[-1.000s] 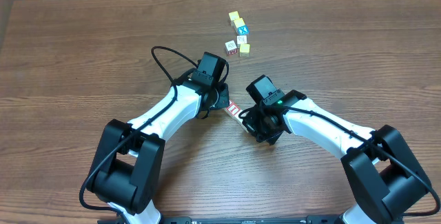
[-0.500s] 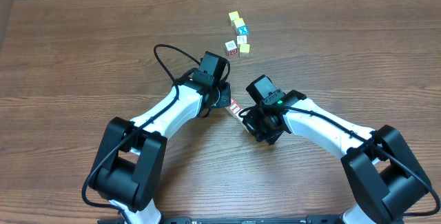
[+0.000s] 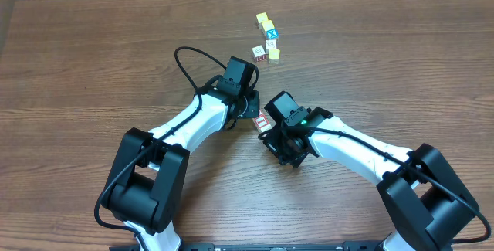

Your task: Flip 5 blocks

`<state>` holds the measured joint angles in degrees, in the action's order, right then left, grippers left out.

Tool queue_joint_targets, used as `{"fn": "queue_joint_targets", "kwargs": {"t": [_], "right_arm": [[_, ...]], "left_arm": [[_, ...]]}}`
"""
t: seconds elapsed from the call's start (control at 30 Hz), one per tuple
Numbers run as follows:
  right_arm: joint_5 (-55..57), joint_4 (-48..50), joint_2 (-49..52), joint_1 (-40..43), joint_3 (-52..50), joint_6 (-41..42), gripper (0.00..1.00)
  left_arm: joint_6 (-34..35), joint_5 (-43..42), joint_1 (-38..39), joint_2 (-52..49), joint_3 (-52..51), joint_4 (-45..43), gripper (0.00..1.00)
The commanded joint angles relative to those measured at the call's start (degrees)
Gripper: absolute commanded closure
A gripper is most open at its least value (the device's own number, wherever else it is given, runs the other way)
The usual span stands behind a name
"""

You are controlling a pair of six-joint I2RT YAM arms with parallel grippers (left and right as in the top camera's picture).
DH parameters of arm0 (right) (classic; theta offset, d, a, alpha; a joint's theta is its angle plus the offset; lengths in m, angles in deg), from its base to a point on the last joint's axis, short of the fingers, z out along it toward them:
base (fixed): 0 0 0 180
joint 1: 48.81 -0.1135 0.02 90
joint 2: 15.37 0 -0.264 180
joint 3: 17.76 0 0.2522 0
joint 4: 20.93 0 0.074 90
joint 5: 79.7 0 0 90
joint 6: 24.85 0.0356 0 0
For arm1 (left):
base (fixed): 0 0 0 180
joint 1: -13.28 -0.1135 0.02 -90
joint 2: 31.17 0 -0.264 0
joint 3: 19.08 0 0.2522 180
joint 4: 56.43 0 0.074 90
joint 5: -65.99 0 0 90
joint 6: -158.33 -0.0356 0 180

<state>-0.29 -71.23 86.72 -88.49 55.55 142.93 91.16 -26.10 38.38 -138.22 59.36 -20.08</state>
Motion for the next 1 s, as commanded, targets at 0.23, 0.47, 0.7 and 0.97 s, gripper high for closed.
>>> {"fn": "queue_joint_targets", "kwargs": {"t": [0.23,0.47,0.7,0.97], "right_arm": [[1.6,2.0,0.1,0.1,0.7,2.8,0.96],[1.6,2.8,0.1,-0.4,0.7,5.2,0.96],[1.6,4.4,0.1,-1.7,0.7,5.2,0.96],[1.6,4.8,0.1,-1.9,0.7,5.2,0.96]], "left_arm": [[-2.3,-4.3,0.9,-1.6,0.3,-0.4,0.96],[-2.3,-5.0,0.9,-1.6,0.3,-1.2,0.96],[-2.3,-5.0,0.9,-1.6,0.3,-2.1,0.96],[-2.3,-5.0,0.9,-3.1,0.3,-2.3,0.96]]}}
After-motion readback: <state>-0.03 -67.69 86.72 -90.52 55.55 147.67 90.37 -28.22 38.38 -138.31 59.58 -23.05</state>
